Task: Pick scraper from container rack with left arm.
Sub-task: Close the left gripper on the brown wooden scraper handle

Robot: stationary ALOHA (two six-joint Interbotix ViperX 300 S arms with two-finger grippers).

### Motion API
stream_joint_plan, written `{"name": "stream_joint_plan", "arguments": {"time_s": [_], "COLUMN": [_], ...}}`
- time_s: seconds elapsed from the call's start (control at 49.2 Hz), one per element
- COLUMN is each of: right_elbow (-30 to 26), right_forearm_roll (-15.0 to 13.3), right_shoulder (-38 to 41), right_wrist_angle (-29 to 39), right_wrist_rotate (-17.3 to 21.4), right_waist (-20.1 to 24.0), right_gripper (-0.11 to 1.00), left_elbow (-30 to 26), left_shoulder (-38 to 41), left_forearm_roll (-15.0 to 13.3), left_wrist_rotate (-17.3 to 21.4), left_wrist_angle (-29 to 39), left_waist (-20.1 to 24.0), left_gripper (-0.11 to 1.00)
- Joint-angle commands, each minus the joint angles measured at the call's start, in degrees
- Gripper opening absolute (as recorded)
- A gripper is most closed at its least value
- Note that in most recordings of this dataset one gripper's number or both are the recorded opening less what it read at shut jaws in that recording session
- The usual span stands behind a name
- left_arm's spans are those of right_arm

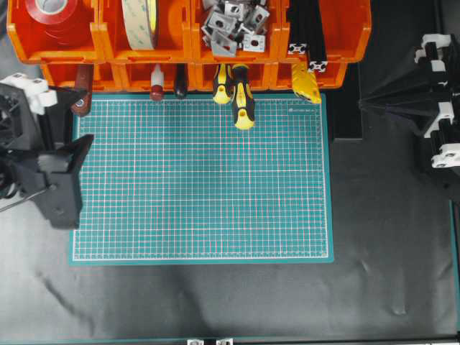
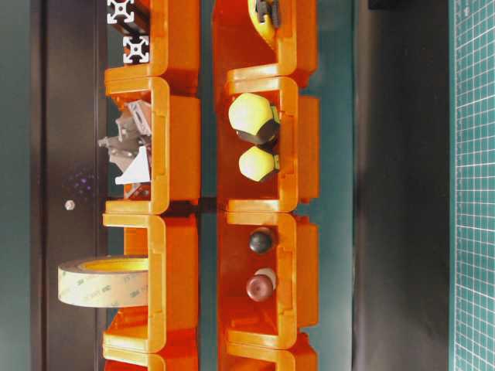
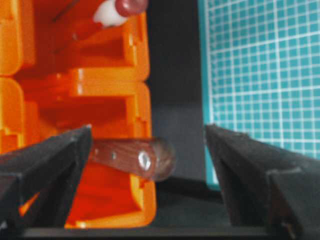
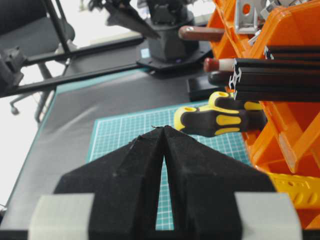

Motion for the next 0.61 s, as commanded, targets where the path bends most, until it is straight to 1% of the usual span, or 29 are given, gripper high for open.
{"name": "stream_joint_plan", "arguments": {"time_s": [0.0, 0.163, 0.447, 0.589], "right_elbow": [-2.0, -2.2, -2.1, -2.2], "right_forearm_roll": [0.1, 0.1, 0.1, 0.1], "right_shoulder": [0.2, -0.6, -2.4, -2.5], "right_wrist_angle": [0.6, 2.0, 4.3, 4.1], "right_wrist_rotate": [0.1, 0.1, 0.1, -0.1], "right_waist": [0.1, 0.1, 0.0, 0.1], "right_gripper": [0.00, 0.00, 0.00, 0.00], "left_elbow": [0.2, 2.7, 4.4, 4.8], "left_shoulder": [0.0, 0.0, 0.1, -0.2], "left_forearm_roll": [0.4, 0.4, 0.4, 0.4], "left_wrist_rotate": [0.1, 0.4, 0.3, 0.4], "left_wrist_angle": [-1.1, -2.0, -2.4, -4.9], "left_waist": [2.2, 5.2, 6.3, 6.5], "left_gripper": [0.91, 0.91, 0.91, 0.91]}}
